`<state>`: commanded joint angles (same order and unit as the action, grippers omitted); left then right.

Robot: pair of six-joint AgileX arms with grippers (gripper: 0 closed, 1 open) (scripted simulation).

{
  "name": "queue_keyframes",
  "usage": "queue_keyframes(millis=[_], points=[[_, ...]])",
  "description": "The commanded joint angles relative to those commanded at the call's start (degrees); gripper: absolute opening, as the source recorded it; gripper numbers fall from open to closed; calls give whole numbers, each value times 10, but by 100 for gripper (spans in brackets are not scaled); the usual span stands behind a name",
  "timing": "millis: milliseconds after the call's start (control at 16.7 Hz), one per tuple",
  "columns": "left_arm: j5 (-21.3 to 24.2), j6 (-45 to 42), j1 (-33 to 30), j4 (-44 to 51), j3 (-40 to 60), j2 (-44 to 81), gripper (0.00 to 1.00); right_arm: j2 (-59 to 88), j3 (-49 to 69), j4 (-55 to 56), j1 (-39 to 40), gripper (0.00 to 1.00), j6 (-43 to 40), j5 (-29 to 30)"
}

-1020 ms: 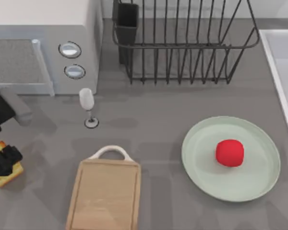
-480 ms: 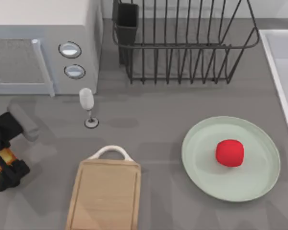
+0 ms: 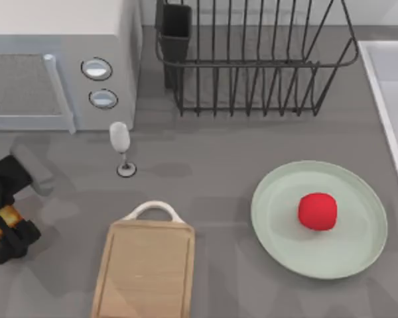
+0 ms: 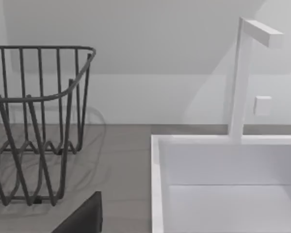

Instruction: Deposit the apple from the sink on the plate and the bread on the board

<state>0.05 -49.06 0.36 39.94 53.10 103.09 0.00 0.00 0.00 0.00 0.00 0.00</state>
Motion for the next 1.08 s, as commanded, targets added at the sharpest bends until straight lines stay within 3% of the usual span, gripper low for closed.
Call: queue_keyframes(millis=[360,1080], points=[[0,0,0,0,0,0,2,0,0,0,0,100,0,0],[4,3,-1,31,19,-17,0,0,0,0,0,100,0,0]])
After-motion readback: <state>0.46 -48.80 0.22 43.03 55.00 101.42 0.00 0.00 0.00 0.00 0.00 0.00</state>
